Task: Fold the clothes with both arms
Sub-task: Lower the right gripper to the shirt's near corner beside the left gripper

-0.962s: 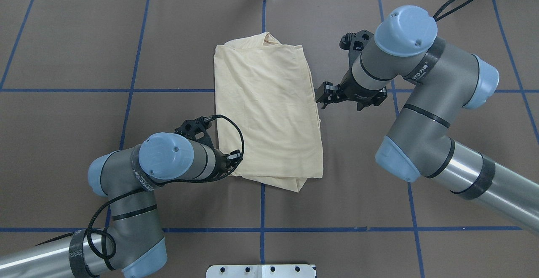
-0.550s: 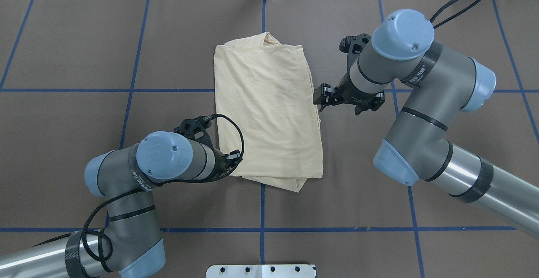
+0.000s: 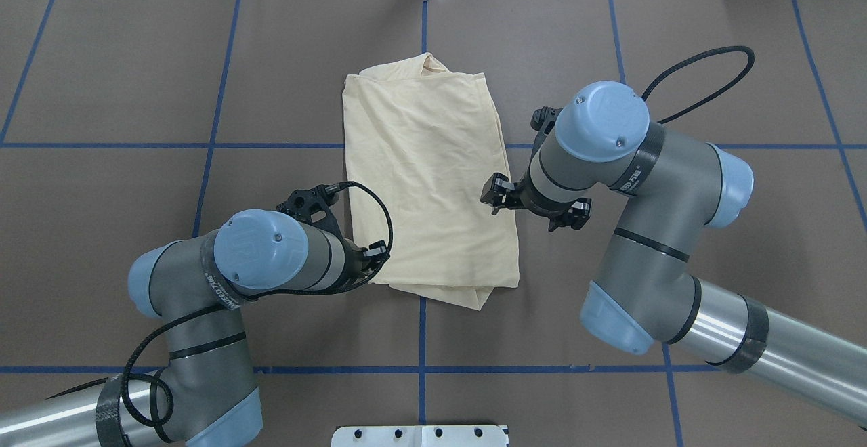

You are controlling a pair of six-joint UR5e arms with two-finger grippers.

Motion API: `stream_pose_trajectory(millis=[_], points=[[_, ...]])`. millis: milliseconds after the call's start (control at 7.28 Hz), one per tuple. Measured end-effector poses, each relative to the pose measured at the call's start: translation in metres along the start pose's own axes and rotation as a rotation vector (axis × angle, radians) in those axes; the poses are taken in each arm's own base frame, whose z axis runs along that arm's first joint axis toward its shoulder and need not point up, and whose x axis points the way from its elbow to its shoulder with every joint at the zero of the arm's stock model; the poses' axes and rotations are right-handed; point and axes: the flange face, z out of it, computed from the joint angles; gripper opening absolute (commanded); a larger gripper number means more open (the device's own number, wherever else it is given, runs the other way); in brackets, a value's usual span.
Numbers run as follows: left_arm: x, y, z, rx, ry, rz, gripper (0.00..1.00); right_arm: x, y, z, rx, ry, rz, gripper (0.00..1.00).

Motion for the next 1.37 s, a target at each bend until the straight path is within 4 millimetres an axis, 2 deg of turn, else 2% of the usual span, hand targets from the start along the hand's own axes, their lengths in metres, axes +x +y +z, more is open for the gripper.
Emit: stream_pose_trajectory(millis=[550,1099,1374], points=[[0.000,0.000,0.001,-0.002,-0.002,0.001,0.00,0.001,0.047,0.041,0.008,0.059,0.138,1.00],[0.001,0.001,0.001,-0.003,0.000,0.002,0.00,0.000,0.077,0.069,-0.025,0.095,0.120,1.00],[0.001,0.001,0.000,-0.003,0.001,0.002,0.00,0.001,0.083,0.076,-0.032,0.107,0.116,0.99]])
